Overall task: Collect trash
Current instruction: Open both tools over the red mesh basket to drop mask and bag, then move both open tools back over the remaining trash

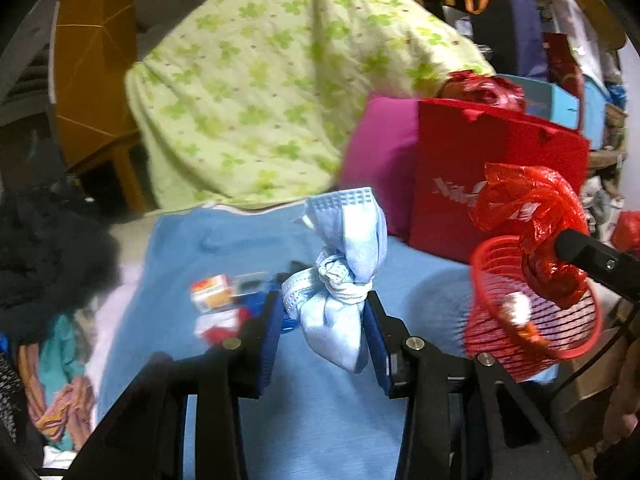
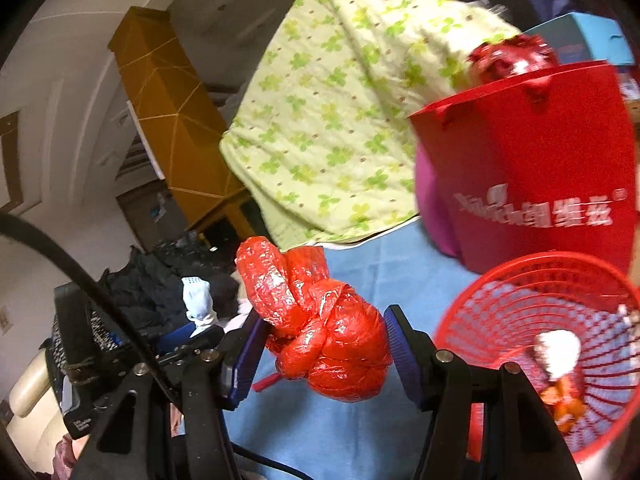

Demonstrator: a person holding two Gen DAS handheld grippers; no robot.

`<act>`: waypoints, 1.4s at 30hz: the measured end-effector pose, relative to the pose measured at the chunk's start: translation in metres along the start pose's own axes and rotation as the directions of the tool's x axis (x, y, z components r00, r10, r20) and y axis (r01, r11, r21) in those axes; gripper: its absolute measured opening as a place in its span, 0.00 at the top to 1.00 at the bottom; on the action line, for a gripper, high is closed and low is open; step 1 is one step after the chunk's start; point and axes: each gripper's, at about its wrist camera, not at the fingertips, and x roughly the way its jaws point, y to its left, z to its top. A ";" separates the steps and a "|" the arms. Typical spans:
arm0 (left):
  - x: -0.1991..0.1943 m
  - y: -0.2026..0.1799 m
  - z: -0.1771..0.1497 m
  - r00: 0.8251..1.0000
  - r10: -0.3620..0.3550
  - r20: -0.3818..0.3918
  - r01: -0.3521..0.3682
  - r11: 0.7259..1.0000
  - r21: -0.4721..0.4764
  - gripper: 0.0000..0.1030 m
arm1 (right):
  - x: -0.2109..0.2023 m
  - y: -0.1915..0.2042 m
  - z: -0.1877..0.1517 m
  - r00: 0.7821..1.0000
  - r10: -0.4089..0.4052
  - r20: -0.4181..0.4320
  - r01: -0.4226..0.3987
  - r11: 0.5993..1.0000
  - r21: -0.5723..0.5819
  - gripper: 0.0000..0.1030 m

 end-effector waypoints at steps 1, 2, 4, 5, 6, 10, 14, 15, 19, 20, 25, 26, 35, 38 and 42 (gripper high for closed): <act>0.001 -0.006 0.003 1.000 -0.026 -0.002 0.026 1.000 0.004 0.59 | -0.007 -0.007 0.003 1.000 -0.012 0.008 0.012 1.000 0.016 0.40; 0.001 -0.014 0.006 0.998 -0.056 -0.001 0.056 0.998 0.011 0.59 | -0.013 -0.014 0.006 0.999 -0.029 0.015 0.028 0.999 0.030 0.40; 0.002 -0.027 0.012 0.994 -0.114 0.002 0.114 0.993 0.021 0.59 | -0.024 -0.028 0.010 0.998 -0.061 0.031 0.059 0.997 0.055 0.40; 0.003 -0.033 0.014 0.990 -0.142 0.001 0.142 0.990 0.024 0.59 | -0.031 -0.037 0.012 0.996 -0.075 0.038 0.072 0.995 0.073 0.40; 0.005 -0.041 0.017 0.985 -0.172 -0.002 0.172 0.985 0.032 0.59 | -0.035 -0.043 0.013 0.996 -0.084 0.043 0.080 0.993 0.086 0.40; 0.012 -0.076 0.026 0.966 -0.257 -0.017 0.257 0.963 0.074 0.59 | -0.053 -0.075 0.014 0.989 -0.138 0.054 0.128 0.980 0.154 0.40; 0.021 -0.112 0.030 0.946 -0.322 -0.045 0.325 0.939 0.113 0.58 | -0.062 -0.105 0.012 0.984 -0.172 0.047 0.157 0.960 0.231 0.39; 0.024 -0.119 0.030 0.941 -0.333 -0.053 0.337 0.934 0.117 0.58 | -0.064 -0.109 0.011 0.983 -0.177 0.046 0.161 0.957 0.242 0.38; 0.035 -0.149 0.030 0.921 -0.380 -0.086 0.389 0.911 0.141 0.58 | -0.069 -0.131 0.006 0.979 -0.200 0.034 0.181 0.937 0.299 0.37; 0.037 -0.153 0.030 0.919 -0.384 -0.092 0.394 0.907 0.148 0.54 | -0.070 -0.137 0.005 0.978 -0.207 0.031 0.187 0.930 0.316 0.35; 0.046 -0.170 0.029 0.921 -0.379 -0.090 0.389 0.902 0.187 0.33 | -0.071 -0.153 -0.003 0.979 -0.206 0.016 0.185 0.909 0.373 0.32; 0.047 -0.169 0.029 0.921 -0.378 -0.093 0.389 0.902 0.187 0.33 | -0.071 -0.155 -0.003 0.978 -0.206 0.015 0.185 0.906 0.380 0.31; 0.051 -0.116 0.012 0.936 -0.337 -0.101 0.347 0.932 0.105 0.33 | -0.069 -0.131 0.004 0.979 -0.198 0.051 0.170 0.928 0.333 0.29; 0.050 -0.084 -0.005 0.951 -0.294 -0.099 0.302 0.950 0.076 0.32 | -0.064 -0.112 0.009 0.981 -0.187 0.061 0.161 0.943 0.290 0.29; 0.051 -0.041 -0.030 0.968 -0.226 -0.111 0.232 0.972 0.038 0.32 | -0.053 -0.082 0.015 0.985 -0.153 0.078 0.133 0.966 0.220 0.29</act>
